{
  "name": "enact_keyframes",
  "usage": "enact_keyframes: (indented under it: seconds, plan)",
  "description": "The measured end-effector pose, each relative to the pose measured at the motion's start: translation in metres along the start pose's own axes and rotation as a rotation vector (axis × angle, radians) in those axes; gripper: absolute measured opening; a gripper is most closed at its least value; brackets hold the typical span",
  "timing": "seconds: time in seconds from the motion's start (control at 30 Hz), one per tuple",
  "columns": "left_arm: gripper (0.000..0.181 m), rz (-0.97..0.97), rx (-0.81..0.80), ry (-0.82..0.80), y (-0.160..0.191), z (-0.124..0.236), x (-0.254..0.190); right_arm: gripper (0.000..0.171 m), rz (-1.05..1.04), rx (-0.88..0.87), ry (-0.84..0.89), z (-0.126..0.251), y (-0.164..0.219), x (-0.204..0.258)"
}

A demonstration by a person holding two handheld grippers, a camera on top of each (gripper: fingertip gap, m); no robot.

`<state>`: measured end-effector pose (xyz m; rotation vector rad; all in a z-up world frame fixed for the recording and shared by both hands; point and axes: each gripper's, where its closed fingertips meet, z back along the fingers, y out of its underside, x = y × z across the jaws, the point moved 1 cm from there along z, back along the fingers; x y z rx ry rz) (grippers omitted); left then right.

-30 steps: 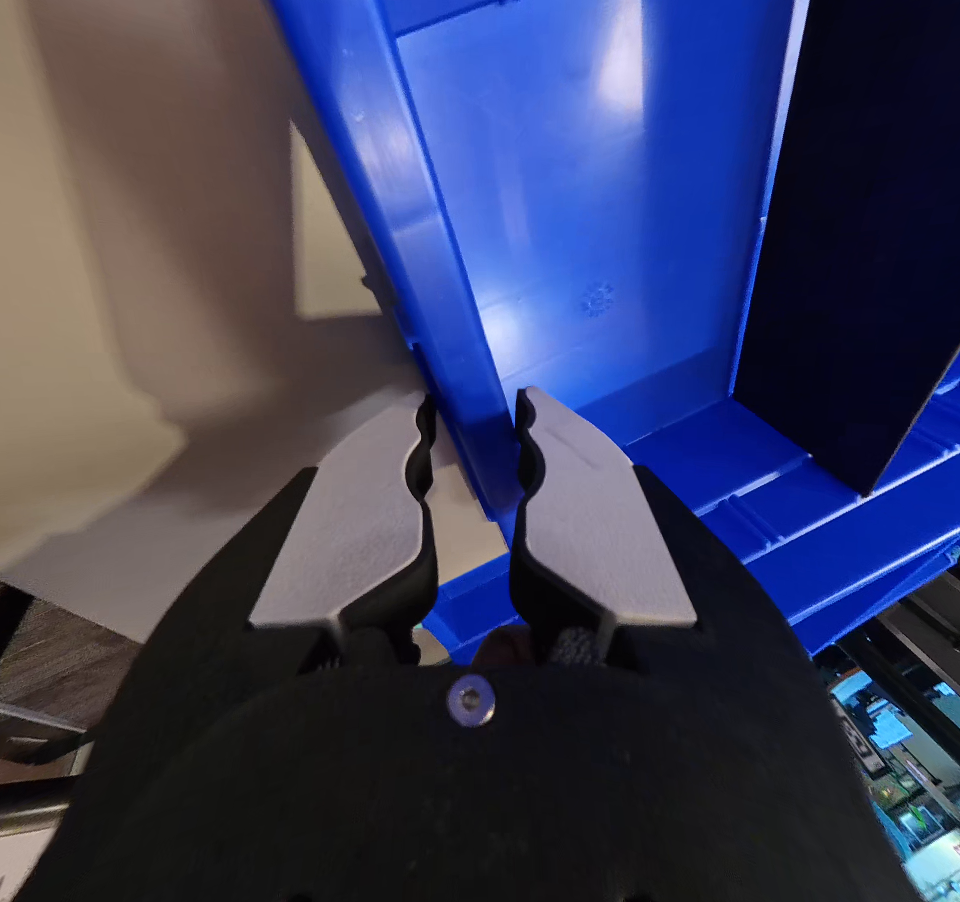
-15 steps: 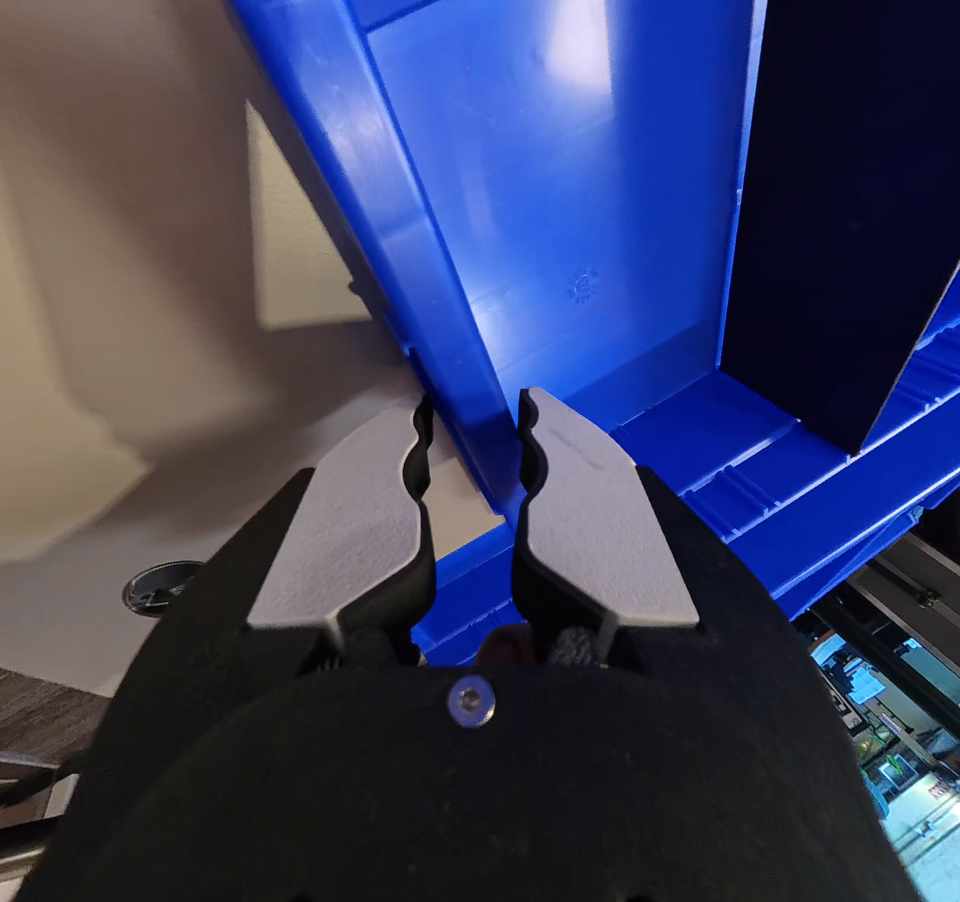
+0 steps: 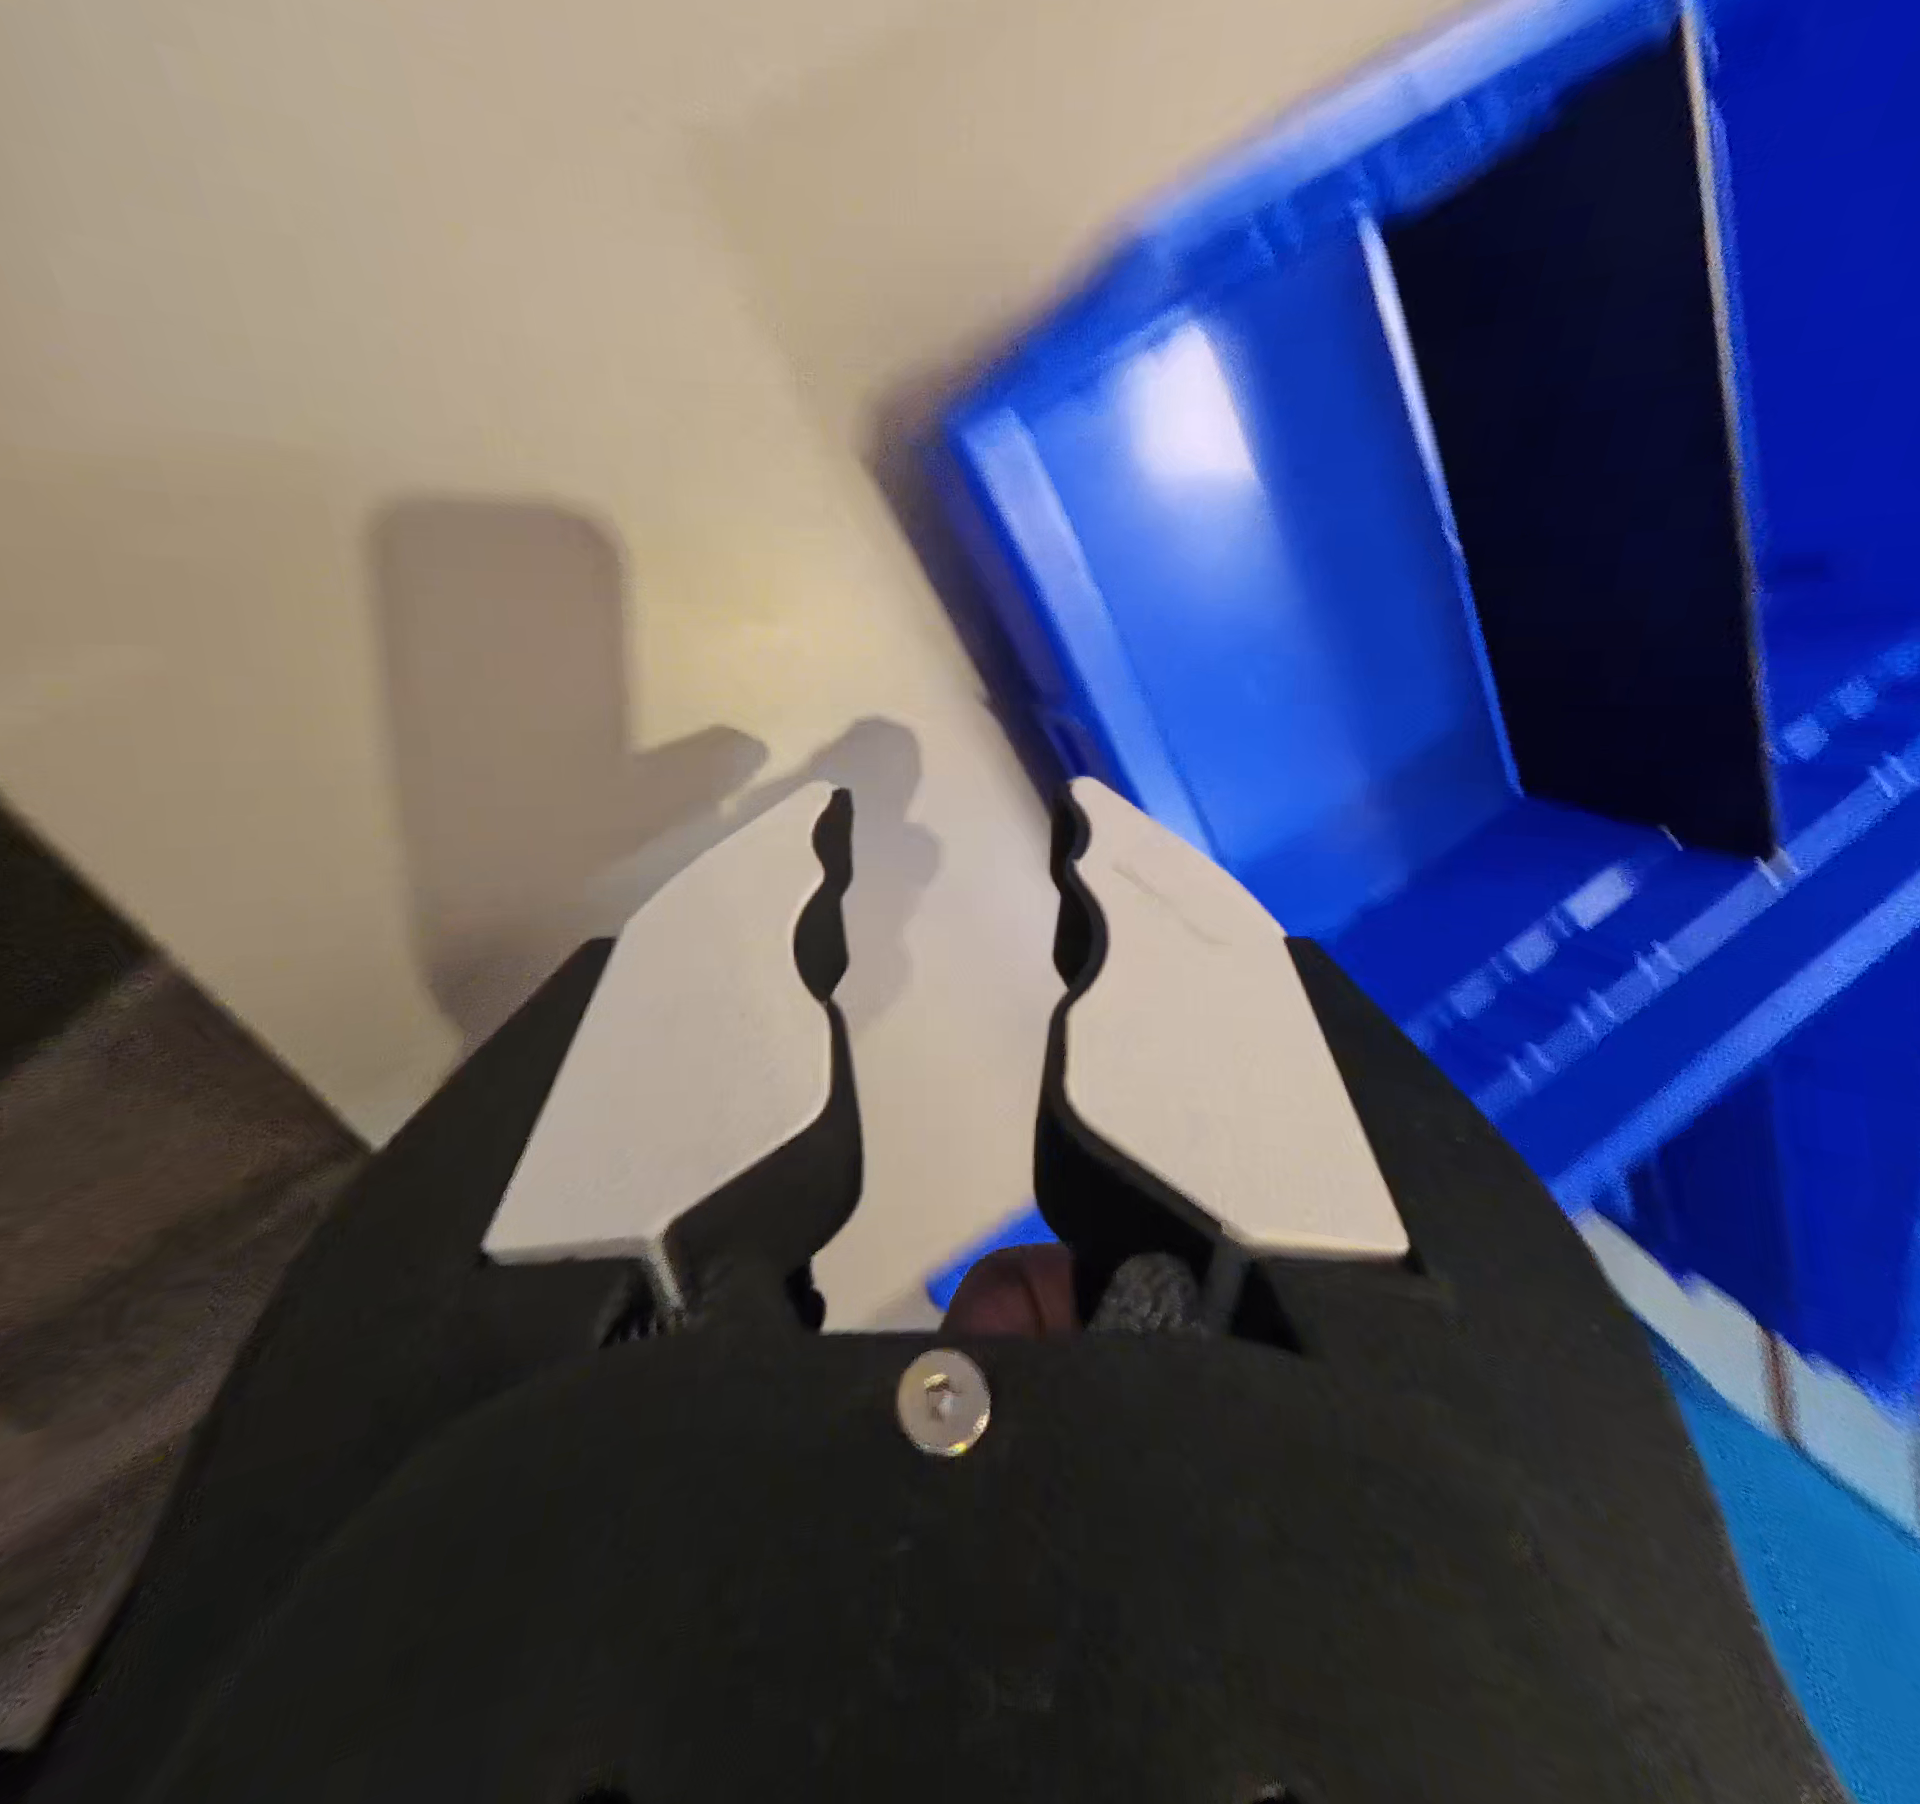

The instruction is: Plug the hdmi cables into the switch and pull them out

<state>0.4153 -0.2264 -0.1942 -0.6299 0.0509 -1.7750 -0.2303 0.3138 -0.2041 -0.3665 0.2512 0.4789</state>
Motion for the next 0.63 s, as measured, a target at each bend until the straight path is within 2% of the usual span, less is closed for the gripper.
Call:
enact_keyframes:
  seconds: [0.13,0.27,0.37,0.5,0.6,0.63]
  plan:
    - [0.057,0.154,-0.005,-0.161,-0.004,0.006,0.048,0.034,0.042,-0.208,-0.186,-0.01,-0.068,0.06]
    - [0.06,0.276,0.166,-0.271,0.01,-0.019,0.084,0.035,0.086,-0.279,-0.222,-0.048,-0.123,0.092]
    - [0.058,0.316,0.244,-0.258,0.015,-0.041,0.09,0.035,0.06,-0.31,-0.197,-0.076,-0.15,0.094]
    - [0.042,0.311,0.303,-0.263,0.017,-0.063,0.093,0.034,0.003,-0.379,-0.185,-0.098,-0.174,0.087]
    - [0.034,0.37,0.391,-0.278,0.031,-0.075,0.097,0.033,-0.044,-0.432,-0.195,-0.107,-0.184,0.08]
    - [0.026,0.4,0.413,-0.276,0.036,-0.077,0.098,0.033,-0.06,-0.445,-0.201,-0.109,-0.186,0.077]
